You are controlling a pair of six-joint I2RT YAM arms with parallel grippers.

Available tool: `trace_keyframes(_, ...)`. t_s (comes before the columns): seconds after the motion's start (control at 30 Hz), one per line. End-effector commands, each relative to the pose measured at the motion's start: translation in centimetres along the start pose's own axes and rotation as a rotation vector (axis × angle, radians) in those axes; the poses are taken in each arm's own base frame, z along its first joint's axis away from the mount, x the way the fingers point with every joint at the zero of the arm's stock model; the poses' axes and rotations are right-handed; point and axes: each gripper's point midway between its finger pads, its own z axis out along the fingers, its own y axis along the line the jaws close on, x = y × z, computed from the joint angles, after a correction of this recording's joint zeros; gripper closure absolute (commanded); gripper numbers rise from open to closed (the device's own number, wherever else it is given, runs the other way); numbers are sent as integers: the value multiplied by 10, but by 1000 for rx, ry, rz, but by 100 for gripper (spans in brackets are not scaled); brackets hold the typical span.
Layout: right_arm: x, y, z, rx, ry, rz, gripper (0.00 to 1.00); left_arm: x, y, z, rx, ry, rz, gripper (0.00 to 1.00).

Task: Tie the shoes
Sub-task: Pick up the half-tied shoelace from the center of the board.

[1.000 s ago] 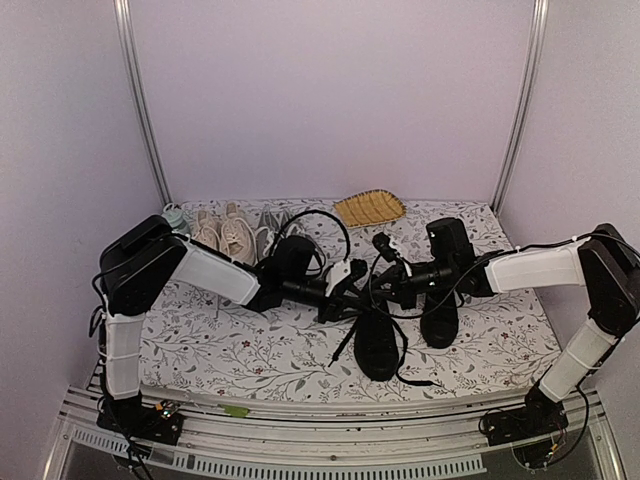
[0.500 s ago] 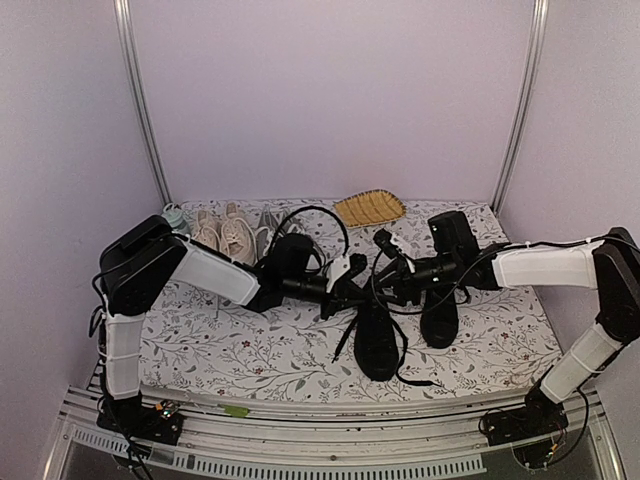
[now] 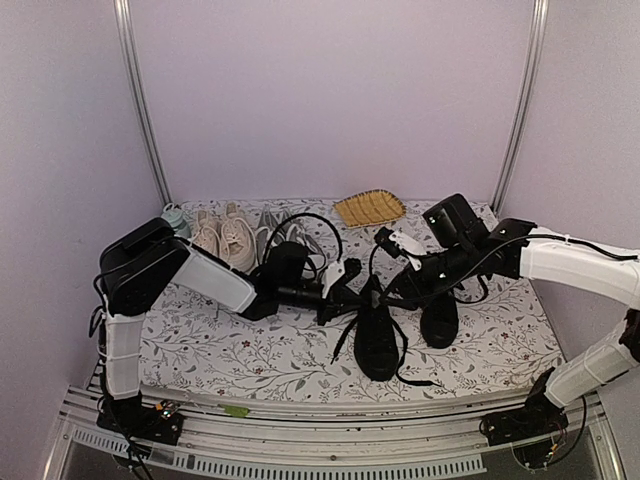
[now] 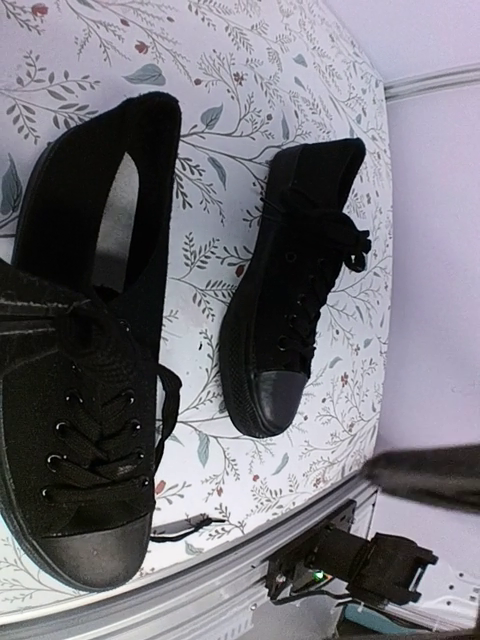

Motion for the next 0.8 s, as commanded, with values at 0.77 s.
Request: trace_keyframes(0.77,226,26,54,208,791,184,61,-6,-7,-10,-52,-26,5,100)
